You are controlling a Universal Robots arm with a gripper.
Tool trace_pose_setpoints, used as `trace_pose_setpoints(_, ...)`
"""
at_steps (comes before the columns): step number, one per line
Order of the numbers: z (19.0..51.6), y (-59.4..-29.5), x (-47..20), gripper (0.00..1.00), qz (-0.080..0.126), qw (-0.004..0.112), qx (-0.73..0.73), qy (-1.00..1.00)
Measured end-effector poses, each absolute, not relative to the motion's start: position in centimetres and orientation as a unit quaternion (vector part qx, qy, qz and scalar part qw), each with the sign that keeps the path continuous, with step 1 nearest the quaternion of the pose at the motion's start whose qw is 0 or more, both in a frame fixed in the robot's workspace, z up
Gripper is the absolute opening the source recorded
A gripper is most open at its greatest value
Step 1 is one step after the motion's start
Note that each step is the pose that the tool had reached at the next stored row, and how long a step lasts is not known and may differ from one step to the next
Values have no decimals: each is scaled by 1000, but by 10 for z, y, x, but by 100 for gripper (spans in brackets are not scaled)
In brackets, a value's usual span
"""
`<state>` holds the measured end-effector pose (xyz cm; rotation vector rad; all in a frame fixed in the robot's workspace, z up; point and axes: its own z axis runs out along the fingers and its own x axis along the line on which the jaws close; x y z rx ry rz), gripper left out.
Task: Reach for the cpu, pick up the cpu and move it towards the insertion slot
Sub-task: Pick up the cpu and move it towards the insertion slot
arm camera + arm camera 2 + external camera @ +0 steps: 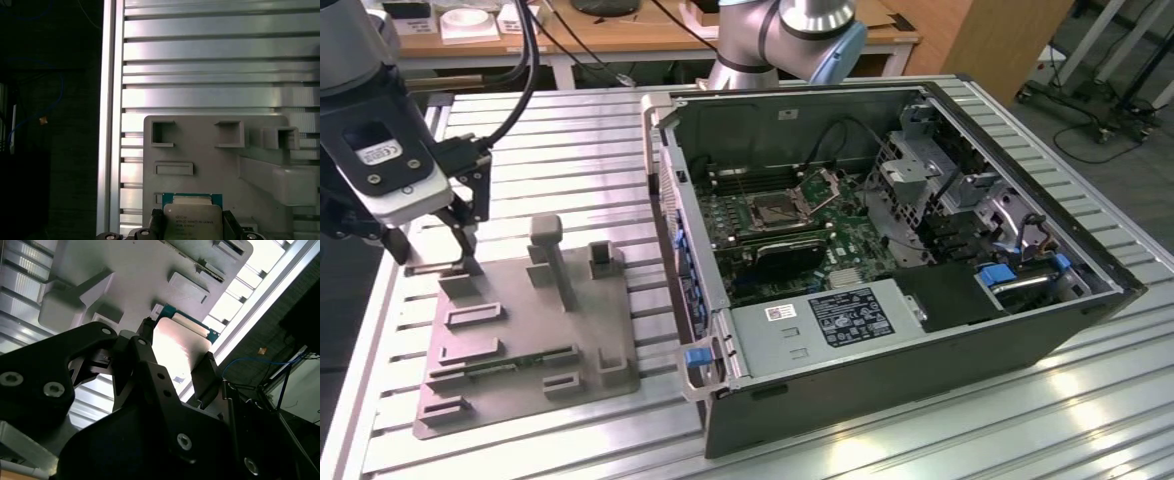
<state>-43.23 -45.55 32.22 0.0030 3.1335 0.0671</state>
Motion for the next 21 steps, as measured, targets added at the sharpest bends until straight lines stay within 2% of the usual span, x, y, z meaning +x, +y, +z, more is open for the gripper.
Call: trace_pose_setpoints(21,327,-455,-432,54,21,4,1,1000)
